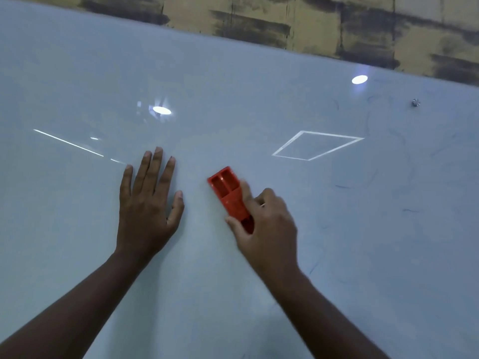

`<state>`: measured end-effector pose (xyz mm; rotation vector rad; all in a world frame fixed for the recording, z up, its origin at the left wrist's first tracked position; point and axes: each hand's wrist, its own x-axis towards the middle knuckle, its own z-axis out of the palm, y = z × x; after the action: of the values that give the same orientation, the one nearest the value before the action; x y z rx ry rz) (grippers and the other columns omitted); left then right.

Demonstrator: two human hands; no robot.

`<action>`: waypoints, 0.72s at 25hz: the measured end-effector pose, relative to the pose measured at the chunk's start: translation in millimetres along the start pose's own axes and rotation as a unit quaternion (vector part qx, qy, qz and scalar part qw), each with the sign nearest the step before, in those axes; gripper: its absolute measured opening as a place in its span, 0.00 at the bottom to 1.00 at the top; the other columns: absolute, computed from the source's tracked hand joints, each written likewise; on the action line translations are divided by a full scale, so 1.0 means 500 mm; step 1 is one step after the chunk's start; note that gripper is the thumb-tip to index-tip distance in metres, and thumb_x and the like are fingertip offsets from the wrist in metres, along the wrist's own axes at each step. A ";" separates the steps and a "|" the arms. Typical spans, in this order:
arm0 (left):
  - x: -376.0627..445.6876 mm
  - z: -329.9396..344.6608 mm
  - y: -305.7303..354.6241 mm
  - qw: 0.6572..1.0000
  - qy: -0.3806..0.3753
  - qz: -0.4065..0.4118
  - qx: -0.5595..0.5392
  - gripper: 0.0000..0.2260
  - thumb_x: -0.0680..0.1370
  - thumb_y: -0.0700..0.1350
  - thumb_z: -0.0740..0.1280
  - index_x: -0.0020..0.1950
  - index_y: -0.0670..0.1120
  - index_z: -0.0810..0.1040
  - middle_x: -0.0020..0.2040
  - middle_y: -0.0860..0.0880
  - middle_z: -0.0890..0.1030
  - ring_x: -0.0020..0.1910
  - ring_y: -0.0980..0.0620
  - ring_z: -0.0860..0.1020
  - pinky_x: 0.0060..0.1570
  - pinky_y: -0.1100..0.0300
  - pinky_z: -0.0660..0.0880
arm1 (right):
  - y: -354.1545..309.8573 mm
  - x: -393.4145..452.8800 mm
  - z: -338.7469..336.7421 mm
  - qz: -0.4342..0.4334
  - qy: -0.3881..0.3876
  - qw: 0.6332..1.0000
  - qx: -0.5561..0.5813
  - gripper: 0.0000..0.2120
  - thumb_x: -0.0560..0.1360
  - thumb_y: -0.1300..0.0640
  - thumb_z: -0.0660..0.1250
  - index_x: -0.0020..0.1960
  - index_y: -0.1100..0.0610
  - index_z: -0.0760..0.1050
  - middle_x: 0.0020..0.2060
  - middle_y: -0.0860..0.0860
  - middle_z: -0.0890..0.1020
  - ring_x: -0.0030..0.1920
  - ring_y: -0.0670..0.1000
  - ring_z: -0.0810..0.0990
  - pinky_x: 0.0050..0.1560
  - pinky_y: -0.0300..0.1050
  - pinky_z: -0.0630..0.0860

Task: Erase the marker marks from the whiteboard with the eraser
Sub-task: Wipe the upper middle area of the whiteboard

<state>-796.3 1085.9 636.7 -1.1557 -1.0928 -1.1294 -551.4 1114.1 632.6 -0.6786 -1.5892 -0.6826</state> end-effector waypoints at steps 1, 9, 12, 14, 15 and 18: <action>-0.006 -0.002 -0.001 1.000 -0.006 0.001 -0.005 0.29 0.85 0.51 0.57 0.86 0.42 0.60 0.86 0.41 0.57 0.86 0.43 0.54 0.83 0.38 0.52 | -0.016 -0.030 0.008 -0.018 -0.011 1.000 0.003 0.35 0.73 0.39 0.71 0.78 0.49 0.70 0.46 0.49 0.73 0.44 0.53 0.74 0.41 0.48 0.76; -0.057 -0.018 -0.007 0.999 -0.029 0.021 -0.025 0.29 0.85 0.51 0.58 0.85 0.42 0.62 0.86 0.40 0.57 0.86 0.41 0.55 0.82 0.36 0.54 | 0.041 -0.029 -0.037 0.019 -0.035 0.999 -0.011 0.34 0.73 0.37 0.73 0.77 0.42 0.70 0.46 0.48 0.74 0.45 0.53 0.77 0.39 0.48 0.78; -0.087 -0.022 -0.003 0.999 -0.033 0.023 -0.016 0.28 0.86 0.50 0.57 0.85 0.42 0.61 0.86 0.40 0.57 0.86 0.40 0.55 0.82 0.35 0.54 | 0.111 -0.022 -0.071 0.136 -0.011 0.991 -0.010 0.34 0.75 0.36 0.71 0.79 0.40 0.67 0.46 0.48 0.72 0.46 0.53 0.77 0.41 0.47 0.76; -0.105 -0.024 0.000 0.999 -0.033 0.018 -0.017 0.28 0.86 0.49 0.58 0.85 0.42 0.61 0.86 0.40 0.57 0.86 0.40 0.55 0.82 0.35 0.54 | 0.131 -0.038 -0.081 0.178 0.006 0.984 -0.007 0.34 0.76 0.36 0.69 0.79 0.41 0.66 0.46 0.48 0.71 0.45 0.53 0.77 0.43 0.50 0.79; -0.112 -0.025 0.003 0.999 -0.033 0.017 -0.019 0.28 0.85 0.49 0.59 0.85 0.42 0.61 0.86 0.40 0.57 0.86 0.40 0.56 0.82 0.35 0.54 | 0.132 -0.045 -0.081 0.189 0.012 0.982 -0.007 0.34 0.77 0.36 0.69 0.80 0.41 0.65 0.46 0.48 0.71 0.45 0.53 0.77 0.44 0.51 0.80; -0.127 -0.028 0.007 0.999 -0.039 0.014 -0.023 0.28 0.85 0.49 0.60 0.85 0.42 0.62 0.86 0.40 0.57 0.86 0.40 0.56 0.82 0.35 0.54 | 0.111 -0.052 -0.066 0.208 0.030 0.978 -0.004 0.34 0.77 0.38 0.70 0.80 0.43 0.65 0.46 0.49 0.71 0.46 0.54 0.77 0.46 0.52 0.80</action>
<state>-799.3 1077.6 572.1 -1.2560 -1.1118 -1.1008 -485.3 1124.3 613.3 -0.9527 -1.3319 -0.3935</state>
